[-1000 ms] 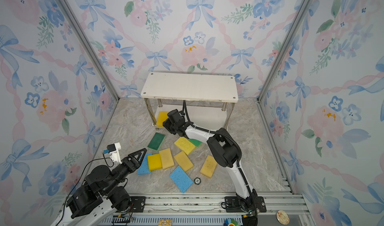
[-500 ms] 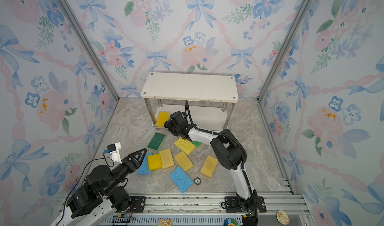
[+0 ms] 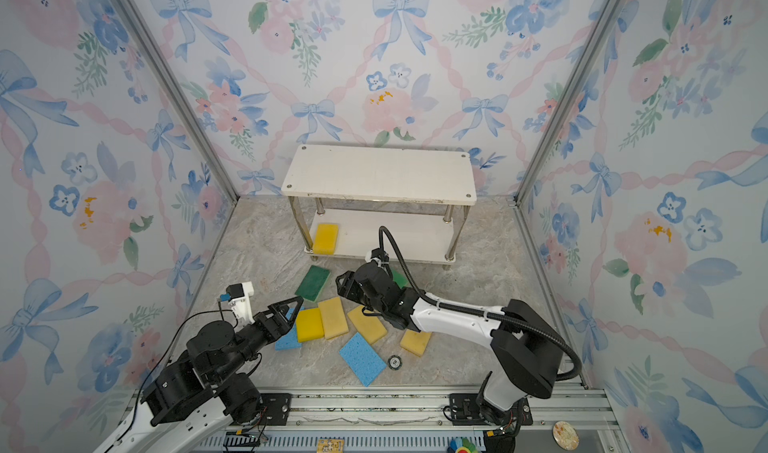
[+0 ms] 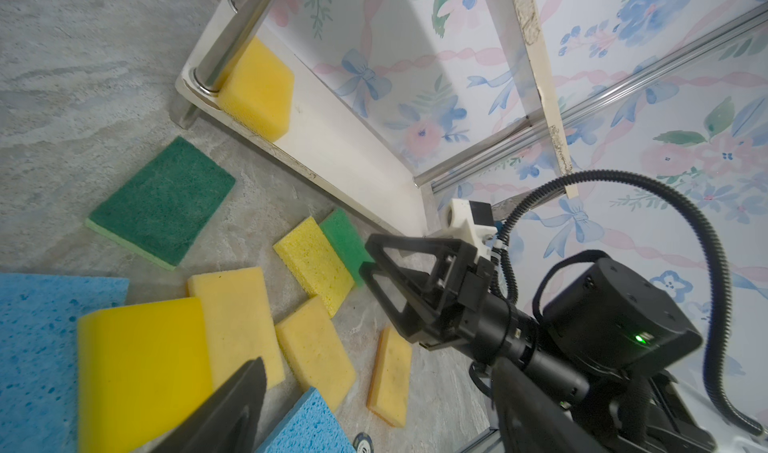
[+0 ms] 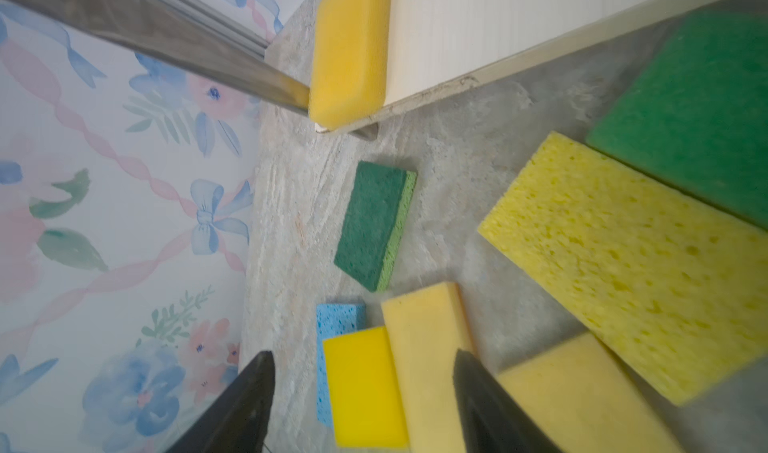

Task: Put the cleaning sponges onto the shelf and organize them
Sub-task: 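Withdraw the right gripper from the shelf back over the sponge pile, then lower the right gripper and close it on the beige orange-backed sponge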

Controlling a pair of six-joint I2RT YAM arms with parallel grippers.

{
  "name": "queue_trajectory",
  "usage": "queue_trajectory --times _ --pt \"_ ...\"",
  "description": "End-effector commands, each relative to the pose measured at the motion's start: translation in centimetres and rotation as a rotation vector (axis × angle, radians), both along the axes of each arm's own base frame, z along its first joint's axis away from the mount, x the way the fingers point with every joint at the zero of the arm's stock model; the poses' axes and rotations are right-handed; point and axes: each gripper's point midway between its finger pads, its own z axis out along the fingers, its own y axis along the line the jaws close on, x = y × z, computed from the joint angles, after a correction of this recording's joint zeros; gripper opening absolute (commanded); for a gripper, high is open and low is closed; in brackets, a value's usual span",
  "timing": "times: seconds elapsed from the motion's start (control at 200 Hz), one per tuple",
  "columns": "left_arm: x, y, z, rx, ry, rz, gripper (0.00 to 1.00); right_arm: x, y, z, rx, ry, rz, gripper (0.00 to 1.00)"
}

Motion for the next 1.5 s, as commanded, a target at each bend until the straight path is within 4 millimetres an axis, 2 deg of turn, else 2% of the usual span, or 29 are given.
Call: queue_trajectory --times 0.0,0.12,0.245,0.305,0.32,0.445,0.56,0.635,0.84,1.17,1.345,1.435,1.495 --pt "0.3 -1.8 -1.2 0.014 0.008 -0.072 0.88 -2.6 -6.6 -2.5 -0.253 0.031 -0.003 0.81" --pt "0.8 -4.2 -3.4 0.013 0.054 -0.147 0.88 -5.9 -13.1 -3.1 -0.403 0.112 0.002 0.93" --pt "1.6 -6.5 -5.5 0.018 0.09 -0.206 0.89 -8.9 -18.3 -5.0 -0.444 0.234 -0.022 0.95" --pt "1.8 -7.5 -5.9 0.0 0.09 -0.236 0.89 -9.8 -20.2 -6.1 -0.44 0.272 -0.056 0.92" --pt "1.9 -7.9 -6.6 0.006 0.108 -0.244 0.89 -10.0 -20.6 -6.4 -0.435 0.28 -0.065 0.91" --pt "2.0 -10.1 -7.7 -0.033 0.139 -0.321 0.9 -10.5 -22.3 -8.2 -0.33 0.328 -0.119 0.83" --pt "1.8 -11.4 -8.4 -0.007 0.164 -0.368 0.9 -10.4 -23.1 -9.3 -0.277 0.351 -0.151 0.76" --pt "1.7 -11.6 -8.5 0.002 0.167 -0.38 0.9 -10.2 -23.0 -10.0 -0.269 0.375 -0.143 0.75" --pt "1.5 -10.7 -8.5 -0.018 0.151 -0.347 0.9 -9.3 -21.3 -11.9 -0.273 0.423 -0.1 0.7" --pt "1.4 -10.0 -8.8 -0.029 0.155 -0.329 0.91 -8.2 -20.5 -14.5 -0.287 0.462 -0.101 0.58" --pt "1.5 -10.0 -8.5 -0.031 0.151 -0.331 0.91 -7.9 -20.3 -15.0 -0.283 0.469 -0.111 0.36" --pt "1.5 -9.9 -8.5 -0.031 0.151 -0.328 0.91 -7.9 -20.4 -14.4 -0.285 0.459 -0.11 0.19" --pt "1.5 -9.8 -8.5 -0.031 0.151 -0.331 0.91 -7.7 -20.5 -13.7 -0.289 0.444 -0.109 0.12"
